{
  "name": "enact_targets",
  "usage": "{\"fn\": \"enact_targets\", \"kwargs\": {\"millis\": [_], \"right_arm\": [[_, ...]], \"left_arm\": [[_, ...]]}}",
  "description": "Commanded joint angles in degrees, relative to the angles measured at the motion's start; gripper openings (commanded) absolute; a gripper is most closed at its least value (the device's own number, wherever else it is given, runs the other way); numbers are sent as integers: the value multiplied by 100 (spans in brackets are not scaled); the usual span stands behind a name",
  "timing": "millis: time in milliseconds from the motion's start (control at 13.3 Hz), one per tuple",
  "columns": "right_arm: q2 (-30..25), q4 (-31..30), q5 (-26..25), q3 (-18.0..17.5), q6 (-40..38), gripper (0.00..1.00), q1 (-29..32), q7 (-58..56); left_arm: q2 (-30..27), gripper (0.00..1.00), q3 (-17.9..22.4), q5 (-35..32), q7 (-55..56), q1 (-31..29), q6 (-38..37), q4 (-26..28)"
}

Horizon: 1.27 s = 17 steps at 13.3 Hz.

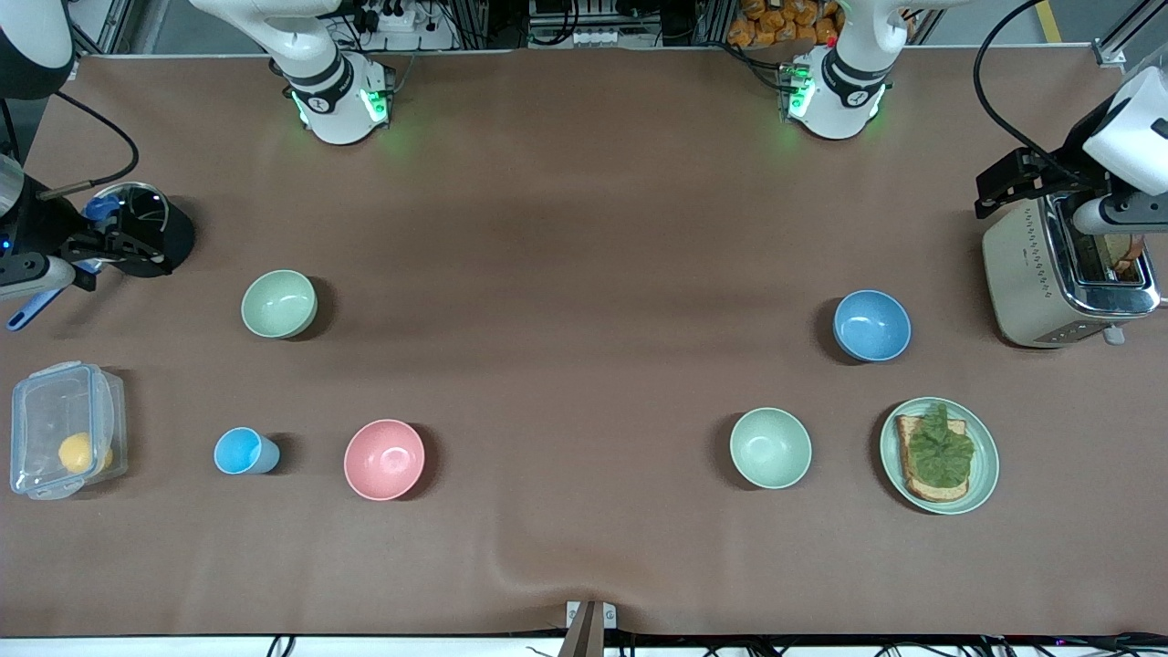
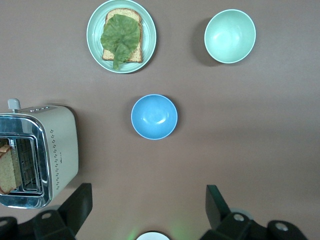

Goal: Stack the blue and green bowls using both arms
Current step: 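Reach the green bowl with the right gripper, blue with the left gripper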

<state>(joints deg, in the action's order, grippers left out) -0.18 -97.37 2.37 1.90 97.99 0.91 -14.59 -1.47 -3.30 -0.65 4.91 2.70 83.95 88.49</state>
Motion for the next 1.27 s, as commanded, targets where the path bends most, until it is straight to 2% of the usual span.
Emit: {"fn": "enact_targets", "kwargs": {"millis": [0, 225, 600, 900, 1050, 1200], "right_arm": [[27, 78, -97, -14, -79, 100, 14, 71], [27, 78, -97, -14, -131, 100, 32, 132], [158, -71, -18, -6, -140, 100, 470, 53], [202, -712, -9, -6, 157, 100, 796, -640], [202, -1055, -9, -6, 456, 100, 980, -676], [194, -1537, -9, -6, 790, 100, 1103, -746]], "left_arm": [[-73, 100, -13, 4, 54, -24, -90, -34], [-56, 100, 14, 4, 45, -50, -90, -25], [243, 100, -4, 4, 36, -147, -99, 1], [682, 100, -13, -136, 18, -191, -37, 89], [779, 100, -13, -190, 19, -269, 347, 325], [780, 100, -22, -120, 62, -419, 1171, 1025]]}}
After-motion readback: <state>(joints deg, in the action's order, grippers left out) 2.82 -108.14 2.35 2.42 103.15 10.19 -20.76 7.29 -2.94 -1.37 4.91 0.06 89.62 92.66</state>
